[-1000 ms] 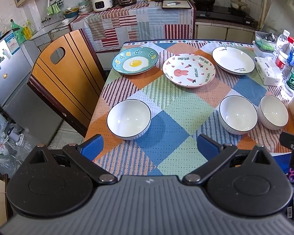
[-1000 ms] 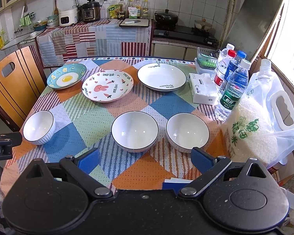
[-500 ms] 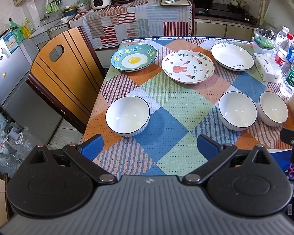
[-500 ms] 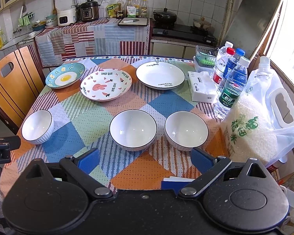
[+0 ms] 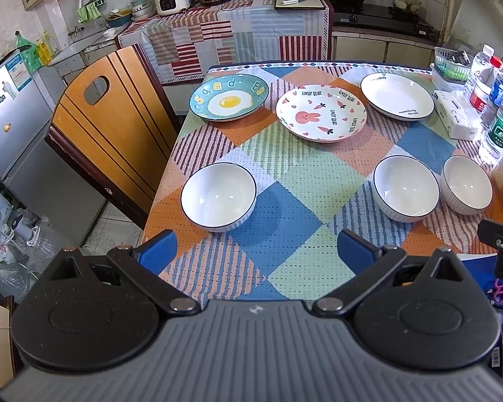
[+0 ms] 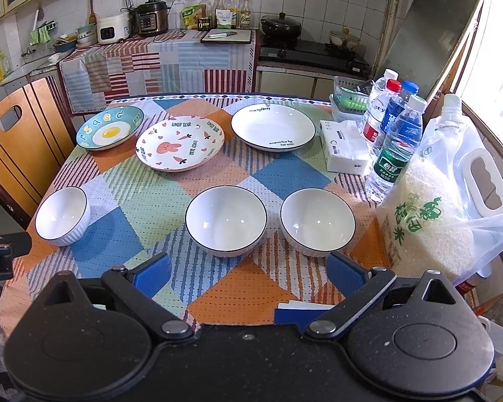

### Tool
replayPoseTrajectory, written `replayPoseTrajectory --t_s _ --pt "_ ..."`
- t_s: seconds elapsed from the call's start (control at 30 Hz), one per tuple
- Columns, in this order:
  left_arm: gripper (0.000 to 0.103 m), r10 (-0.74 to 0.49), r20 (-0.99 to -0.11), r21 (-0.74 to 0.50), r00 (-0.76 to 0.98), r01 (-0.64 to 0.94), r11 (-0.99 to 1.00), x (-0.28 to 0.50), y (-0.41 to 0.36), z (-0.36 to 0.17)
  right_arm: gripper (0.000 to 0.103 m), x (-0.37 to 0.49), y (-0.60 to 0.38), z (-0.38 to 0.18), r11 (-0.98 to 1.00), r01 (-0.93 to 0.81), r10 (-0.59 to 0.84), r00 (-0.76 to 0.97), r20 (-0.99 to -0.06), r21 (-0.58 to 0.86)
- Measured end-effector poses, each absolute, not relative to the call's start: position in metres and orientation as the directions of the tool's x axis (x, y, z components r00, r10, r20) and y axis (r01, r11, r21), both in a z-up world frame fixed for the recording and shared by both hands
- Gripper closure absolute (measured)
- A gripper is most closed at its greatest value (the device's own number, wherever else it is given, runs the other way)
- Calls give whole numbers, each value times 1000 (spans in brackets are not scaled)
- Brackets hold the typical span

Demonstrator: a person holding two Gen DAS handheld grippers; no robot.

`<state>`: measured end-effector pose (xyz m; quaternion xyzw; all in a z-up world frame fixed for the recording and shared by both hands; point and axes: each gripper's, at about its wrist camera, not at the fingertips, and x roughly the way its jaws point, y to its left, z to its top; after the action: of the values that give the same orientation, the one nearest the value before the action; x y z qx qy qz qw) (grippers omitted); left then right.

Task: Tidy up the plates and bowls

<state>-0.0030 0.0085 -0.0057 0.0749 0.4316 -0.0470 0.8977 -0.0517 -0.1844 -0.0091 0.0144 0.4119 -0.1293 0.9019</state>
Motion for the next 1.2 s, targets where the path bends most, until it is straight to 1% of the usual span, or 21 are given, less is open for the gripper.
replayPoseTrajectory --t_s 0.57,0.63,0.73,0.93,1.03,1.13,1.2 --pt "3 -40 -785 78 618 163 984 7 11 -3 2 -40 -190 -7 968 235 -221 632 -743 -89" --pt "3 -31 -778 97 627 168 981 14 8 0 2 -35 -193 -4 972 221 -209 640 -739 -83" --pt "3 -4 -760 139 650 168 976 28 3 9 2 -26 -196 3 974 207 -207 665 -718 -89" --pt "1 -3 -745 143 667 164 976 56 -2 13 2 -5 -207 17 978 195 -191 719 -668 -70" --pt "1 9 -736 147 677 148 978 78 -6 6 2 11 -217 15 990 141 -119 767 -631 -16" --pt "1 5 -724 127 690 127 984 100 -11 -6 2 32 -230 6 997 40 11 806 -591 72" --pt "1 -23 -714 91 700 125 988 115 -13 -14 2 49 -241 -4 989 -16 96 820 -564 146"
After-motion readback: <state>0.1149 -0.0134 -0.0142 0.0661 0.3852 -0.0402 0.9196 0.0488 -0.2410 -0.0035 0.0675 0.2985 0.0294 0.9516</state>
